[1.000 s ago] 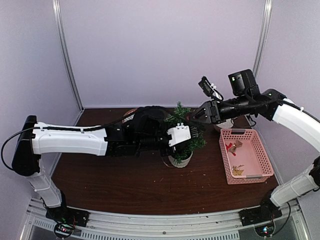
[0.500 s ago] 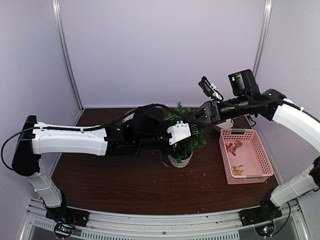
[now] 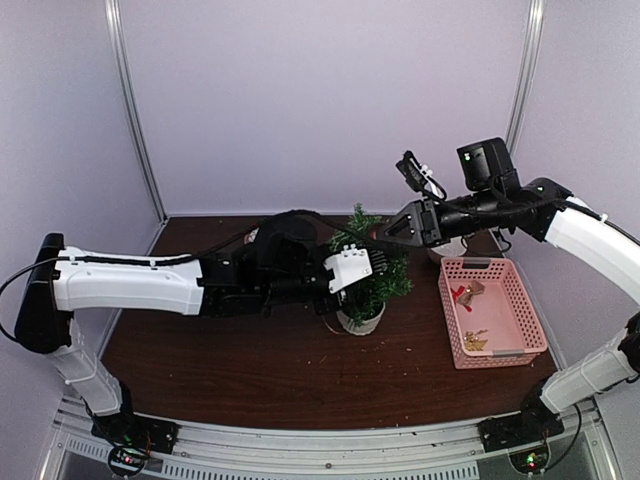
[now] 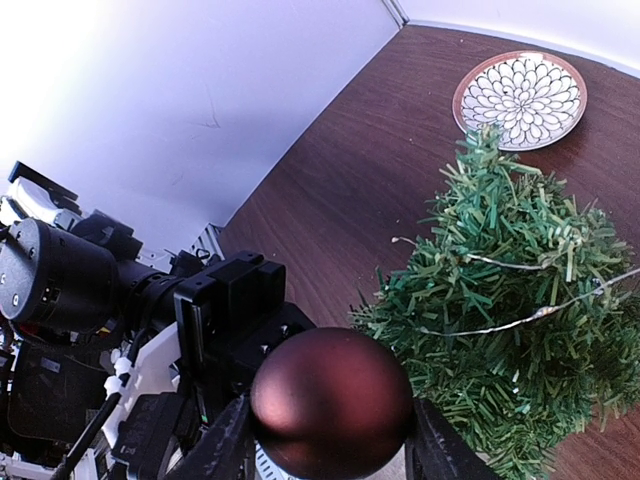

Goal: Decorate the small christmas tree

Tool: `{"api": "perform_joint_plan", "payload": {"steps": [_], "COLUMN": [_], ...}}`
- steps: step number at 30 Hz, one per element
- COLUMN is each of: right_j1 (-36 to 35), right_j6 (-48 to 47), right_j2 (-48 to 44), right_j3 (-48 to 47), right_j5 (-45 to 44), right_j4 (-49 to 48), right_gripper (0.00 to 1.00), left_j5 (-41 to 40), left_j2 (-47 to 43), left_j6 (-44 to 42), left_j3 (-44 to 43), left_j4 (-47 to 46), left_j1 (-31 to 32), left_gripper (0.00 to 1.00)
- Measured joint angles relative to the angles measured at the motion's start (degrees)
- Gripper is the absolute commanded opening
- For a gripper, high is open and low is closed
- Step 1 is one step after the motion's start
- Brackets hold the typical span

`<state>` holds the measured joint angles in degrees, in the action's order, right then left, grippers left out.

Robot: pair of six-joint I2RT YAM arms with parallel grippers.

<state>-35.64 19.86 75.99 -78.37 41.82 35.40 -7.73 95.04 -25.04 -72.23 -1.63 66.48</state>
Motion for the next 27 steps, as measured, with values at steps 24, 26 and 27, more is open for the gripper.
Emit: {"api": "perform_joint_plan", "payload": {"steps": [24, 26, 27], "right_j1": [-0.15, -0.24, -0.28], "right_j6": [0.09, 0.09, 0.09], "right_j2": [0.0, 0.0, 0.0], "right_j3": [0.42, 0.42, 0.42], "right_j5": [3.39, 3.5, 3.56], "right_j4": [-3.13, -3.21, -3.26], "right_gripper": [0.28, 0.28, 0.28], "left_j5": [2.6, 2.47, 2.32], "left_j2": [-0.02, 0.35, 0.46], "left_j6": [8.44, 8.72, 8.9], "left_j3": [-1.14, -1.64, -1.81], "left_j4": [-0.09, -0.09, -0.09], "left_j1": [0.02, 0.02, 0.02], "left_gripper": [0.37, 0.35, 0.34]}}
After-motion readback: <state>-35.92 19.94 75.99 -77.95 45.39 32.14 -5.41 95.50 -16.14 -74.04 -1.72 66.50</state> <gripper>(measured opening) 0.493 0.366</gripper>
